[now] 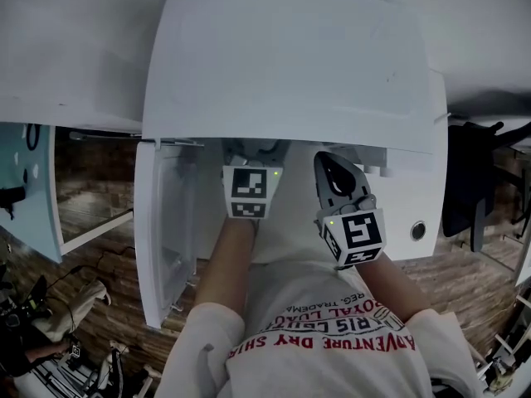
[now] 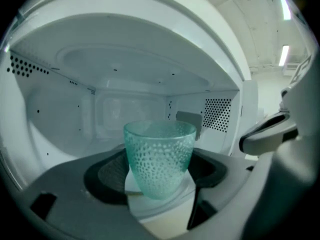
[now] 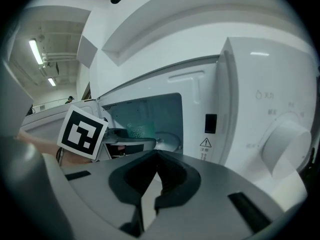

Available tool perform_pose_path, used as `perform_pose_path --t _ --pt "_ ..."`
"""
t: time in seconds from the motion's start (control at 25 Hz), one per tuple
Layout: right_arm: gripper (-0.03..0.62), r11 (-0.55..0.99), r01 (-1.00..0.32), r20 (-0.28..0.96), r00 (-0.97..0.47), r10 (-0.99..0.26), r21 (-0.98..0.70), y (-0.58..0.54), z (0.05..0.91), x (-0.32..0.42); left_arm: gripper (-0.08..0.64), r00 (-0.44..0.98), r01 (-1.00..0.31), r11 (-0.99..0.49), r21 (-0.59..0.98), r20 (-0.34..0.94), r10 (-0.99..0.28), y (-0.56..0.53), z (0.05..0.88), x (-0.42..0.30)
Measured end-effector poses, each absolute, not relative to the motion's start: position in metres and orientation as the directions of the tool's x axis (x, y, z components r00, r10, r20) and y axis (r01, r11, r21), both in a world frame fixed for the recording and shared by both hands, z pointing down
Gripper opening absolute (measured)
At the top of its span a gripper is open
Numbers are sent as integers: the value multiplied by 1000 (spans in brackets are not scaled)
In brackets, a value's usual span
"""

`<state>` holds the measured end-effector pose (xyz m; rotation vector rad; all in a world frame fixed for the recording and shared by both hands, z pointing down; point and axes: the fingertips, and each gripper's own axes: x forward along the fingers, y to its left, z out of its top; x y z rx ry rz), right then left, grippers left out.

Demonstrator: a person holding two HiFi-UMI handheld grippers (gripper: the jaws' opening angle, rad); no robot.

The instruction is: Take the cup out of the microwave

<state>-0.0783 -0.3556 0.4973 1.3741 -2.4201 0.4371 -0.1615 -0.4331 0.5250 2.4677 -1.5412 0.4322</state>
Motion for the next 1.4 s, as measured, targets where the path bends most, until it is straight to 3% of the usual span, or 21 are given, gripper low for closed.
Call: perform_pose_path --t 0.64,1.4 --pt "11 462 -883 332 -463 -822 -88 -315 458 -86 364 421 -891 -453 -31 314 -851 -340 480 -162" --pt "11 462 -886 136 -462 -876 -34 -275 365 -104 365 435 -893 -445 -76 119 -893 -263 353 -179"
